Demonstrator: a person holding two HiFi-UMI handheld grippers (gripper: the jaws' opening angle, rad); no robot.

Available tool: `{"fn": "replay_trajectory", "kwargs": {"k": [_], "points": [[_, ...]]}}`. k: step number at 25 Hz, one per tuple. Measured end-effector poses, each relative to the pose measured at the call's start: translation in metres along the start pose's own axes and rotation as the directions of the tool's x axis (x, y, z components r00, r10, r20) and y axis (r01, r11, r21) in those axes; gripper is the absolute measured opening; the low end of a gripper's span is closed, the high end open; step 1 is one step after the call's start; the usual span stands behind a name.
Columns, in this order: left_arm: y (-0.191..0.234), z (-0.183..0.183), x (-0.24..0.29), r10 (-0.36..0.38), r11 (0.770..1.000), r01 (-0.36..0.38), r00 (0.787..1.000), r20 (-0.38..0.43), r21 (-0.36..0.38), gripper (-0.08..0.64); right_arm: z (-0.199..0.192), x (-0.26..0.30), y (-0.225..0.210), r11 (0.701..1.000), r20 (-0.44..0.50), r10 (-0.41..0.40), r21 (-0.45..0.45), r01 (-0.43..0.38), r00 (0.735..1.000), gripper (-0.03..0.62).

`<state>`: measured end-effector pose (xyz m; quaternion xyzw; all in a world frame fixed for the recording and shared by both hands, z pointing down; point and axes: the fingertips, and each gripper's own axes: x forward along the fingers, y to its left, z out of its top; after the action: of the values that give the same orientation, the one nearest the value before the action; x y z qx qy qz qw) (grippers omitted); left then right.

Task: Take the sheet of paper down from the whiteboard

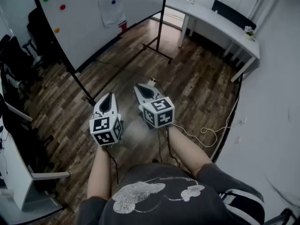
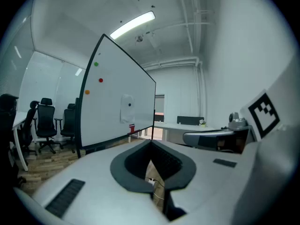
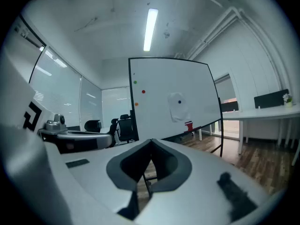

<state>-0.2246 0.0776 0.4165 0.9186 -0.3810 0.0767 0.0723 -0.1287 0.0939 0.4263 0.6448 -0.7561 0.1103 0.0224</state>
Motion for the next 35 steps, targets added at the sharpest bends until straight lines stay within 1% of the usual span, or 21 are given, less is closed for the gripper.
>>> {"fn": "replay_trajectory", "kwargs": {"k": [7,13,15,18,21,25,28,31,35], "points": [[0.003,0.005,-0.005,-0.011,1.0,0.01,1.0,0.013,0.012,0.012,0.001,-0.002,0.005,1.0,-0.001,-0.017,-0.006,0.017,1.0,0.02],[0.014,0.0,-0.014,-0.016,1.0,0.016,1.0,0.007,-0.004,0.012,-0.002,-0.002,0.015,0.999,-0.008,-0.032,-0.009,0.032,0.999,0.021],[0.018,-0.002,-0.016,-0.023,1.0,0.023,1.0,0.006,-0.007,0.012,-0.004,0.0,0.018,0.999,-0.001,-0.041,0.005,0.041,0.999,0.021],[0.024,-0.004,-0.017,-0.034,0.999,0.034,0.999,0.013,-0.002,0.012,-0.004,0.0,0.02,0.998,0.041,-0.052,0.046,0.05,0.998,0.021],[0.03,-0.005,-0.018,-0.035,0.999,0.034,0.999,0.026,0.004,0.014,-0.006,-0.004,0.016,0.994,0.06,-0.088,0.068,0.084,0.994,0.021],[0.038,-0.003,-0.007,-0.017,1.0,0.018,0.999,0.045,-0.021,0.014,-0.008,-0.001,0.002,0.992,0.051,-0.115,0.066,0.111,0.992,0.023],[0.044,-0.003,0.01,-0.016,1.0,0.017,0.999,0.047,-0.021,0.014,-0.006,0.011,-0.013,0.991,0.057,-0.12,0.072,0.115,0.991,0.023],[0.044,0.0,0.035,-0.018,1.0,0.018,0.999,0.043,-0.018,0.014,-0.002,0.028,-0.033,0.991,0.069,-0.109,0.082,0.104,0.992,0.022],[0.043,0.006,0.081,-0.003,1.0,0.003,0.999,0.036,0.002,0.014,0.003,0.063,-0.069,0.995,0.062,-0.072,0.08,0.066,0.995,0.023]]}}
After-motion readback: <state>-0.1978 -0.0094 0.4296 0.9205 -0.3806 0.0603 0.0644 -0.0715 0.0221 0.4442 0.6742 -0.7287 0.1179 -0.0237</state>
